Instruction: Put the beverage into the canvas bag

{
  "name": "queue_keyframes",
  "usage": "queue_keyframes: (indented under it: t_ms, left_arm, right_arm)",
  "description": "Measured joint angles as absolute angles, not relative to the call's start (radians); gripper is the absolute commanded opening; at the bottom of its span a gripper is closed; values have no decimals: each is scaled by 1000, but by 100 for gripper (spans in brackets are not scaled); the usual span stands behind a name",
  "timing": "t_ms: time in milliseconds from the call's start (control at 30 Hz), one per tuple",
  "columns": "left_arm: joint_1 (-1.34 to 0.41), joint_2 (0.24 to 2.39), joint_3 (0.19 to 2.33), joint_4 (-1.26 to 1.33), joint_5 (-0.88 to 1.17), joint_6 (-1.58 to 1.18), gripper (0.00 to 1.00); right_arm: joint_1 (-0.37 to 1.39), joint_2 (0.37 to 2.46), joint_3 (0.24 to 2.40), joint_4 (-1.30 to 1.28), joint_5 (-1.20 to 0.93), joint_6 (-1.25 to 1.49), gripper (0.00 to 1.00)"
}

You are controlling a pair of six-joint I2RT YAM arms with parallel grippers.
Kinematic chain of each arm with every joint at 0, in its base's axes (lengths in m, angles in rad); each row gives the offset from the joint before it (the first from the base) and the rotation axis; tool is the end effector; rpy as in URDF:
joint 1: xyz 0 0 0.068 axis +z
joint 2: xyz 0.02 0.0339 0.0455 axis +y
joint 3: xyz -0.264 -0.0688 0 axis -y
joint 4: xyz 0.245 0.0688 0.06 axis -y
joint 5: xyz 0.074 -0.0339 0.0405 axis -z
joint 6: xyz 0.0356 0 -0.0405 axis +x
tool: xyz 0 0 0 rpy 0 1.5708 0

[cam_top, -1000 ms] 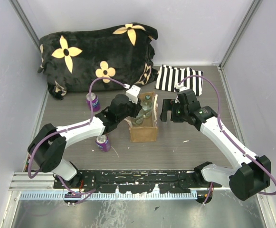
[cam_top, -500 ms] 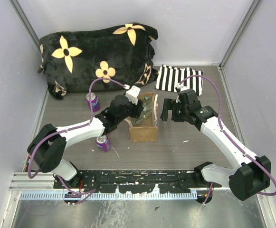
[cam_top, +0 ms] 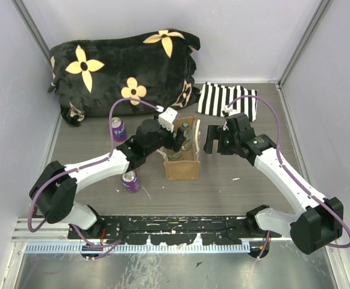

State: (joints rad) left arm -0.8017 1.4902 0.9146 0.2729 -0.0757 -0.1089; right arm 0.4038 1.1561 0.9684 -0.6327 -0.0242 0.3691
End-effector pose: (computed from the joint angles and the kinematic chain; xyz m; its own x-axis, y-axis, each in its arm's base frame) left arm 0.2394 -0.2435 0.2610 -0.2785 0.1319 -0.9513 0.6398 0.7642 -0.0813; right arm 0.2206 0.0952 0.2882 -0.7745 0.0613 -0.6296 -0.1378 0.9550 0.2625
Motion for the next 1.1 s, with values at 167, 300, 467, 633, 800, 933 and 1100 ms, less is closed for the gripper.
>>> queue_keyframes:
  t_ms: [167,300,467,633,800,933,1100]
  left_arm:
    - [-794,1485,953,253,-79,-96,83]
    - [-749,1483,1069,195,-90,-80,84]
    - [-625,1458,1277,93,-91,-81,86]
    - [-426,1406,1422,-78,-78,-81,87]
    - [-256,1390,1439,-310,-49,-27,91]
    - [-199,1404,1395,-456,-24,27,93]
    - [-195,1464,1371,-567,14,63,95]
  right_arm:
    - [404,1156,968,-633,-25,369,100]
    - [403,1156,968,-633,-25,369,100]
    - [404,1156,968,-633,-28,369,100]
    - [403,1156,968,-633,-31,369,100]
    - [403,1157,968,-631,-39,369,100]
    - [403,1160,966,-614,-55,369,100]
    - [402,1166,954,-596,-70,369,100]
